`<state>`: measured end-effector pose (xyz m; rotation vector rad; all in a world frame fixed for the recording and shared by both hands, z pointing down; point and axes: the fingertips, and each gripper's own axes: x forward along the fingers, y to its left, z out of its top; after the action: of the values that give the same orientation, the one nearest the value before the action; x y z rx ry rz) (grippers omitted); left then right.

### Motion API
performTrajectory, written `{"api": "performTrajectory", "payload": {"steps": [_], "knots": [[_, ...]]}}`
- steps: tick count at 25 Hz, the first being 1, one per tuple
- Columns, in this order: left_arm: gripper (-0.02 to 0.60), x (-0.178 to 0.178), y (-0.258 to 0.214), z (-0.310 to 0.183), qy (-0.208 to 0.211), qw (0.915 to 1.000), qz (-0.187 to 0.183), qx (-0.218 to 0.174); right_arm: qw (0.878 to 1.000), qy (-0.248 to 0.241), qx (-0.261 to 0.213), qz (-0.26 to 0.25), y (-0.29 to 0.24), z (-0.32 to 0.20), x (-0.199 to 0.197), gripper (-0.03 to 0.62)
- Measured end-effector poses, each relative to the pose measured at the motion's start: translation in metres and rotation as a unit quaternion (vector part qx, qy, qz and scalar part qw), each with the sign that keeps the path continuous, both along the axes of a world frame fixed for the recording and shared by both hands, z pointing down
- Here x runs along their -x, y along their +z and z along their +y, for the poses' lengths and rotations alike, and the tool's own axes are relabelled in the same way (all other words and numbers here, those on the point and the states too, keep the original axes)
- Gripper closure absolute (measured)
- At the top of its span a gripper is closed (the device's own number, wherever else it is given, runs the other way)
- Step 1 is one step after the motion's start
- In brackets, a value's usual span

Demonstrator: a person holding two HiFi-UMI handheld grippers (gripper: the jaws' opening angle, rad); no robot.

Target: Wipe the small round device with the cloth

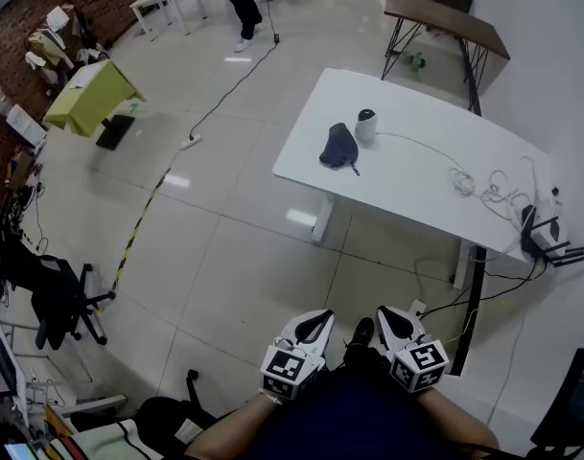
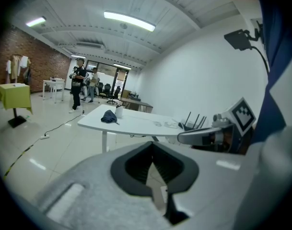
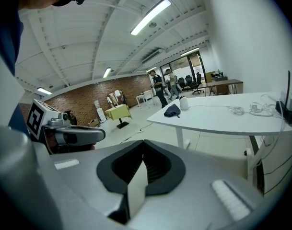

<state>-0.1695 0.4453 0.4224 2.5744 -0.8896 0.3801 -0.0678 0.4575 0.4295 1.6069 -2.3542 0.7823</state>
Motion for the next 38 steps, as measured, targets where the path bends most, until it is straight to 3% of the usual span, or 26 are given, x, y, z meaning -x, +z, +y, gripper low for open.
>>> {"api": "performTrajectory", "payload": {"steps": [11,20,28,38], "knots": [[0.578,-0.065,-0.008,-0.043,-0.028,0.9995,-0.012,-0.011,1.0,-0.01,-0.009,-0.028,-0.002,-0.056,-0.077,0.583],[0.578,-0.091,-0.015,-0.056,-0.032,0.9991,-0.027,-0.003,0.998,-0.028,-0.014,-0.05,-0.005,-0.078,-0.101,0.583],[0.578,-0.097,-0.004,-0.074,-0.021,0.9994,-0.024,0.015,0.998,-0.042,-0.001,-0.051,0.005,-0.095,-0.097,0.583],[0.578,-0.087,0.0,-0.137,0.013,0.9999,-0.001,0.008,1.0,-0.007,0.0,-0.015,0.001,-0.141,-0.088,0.583]]}}
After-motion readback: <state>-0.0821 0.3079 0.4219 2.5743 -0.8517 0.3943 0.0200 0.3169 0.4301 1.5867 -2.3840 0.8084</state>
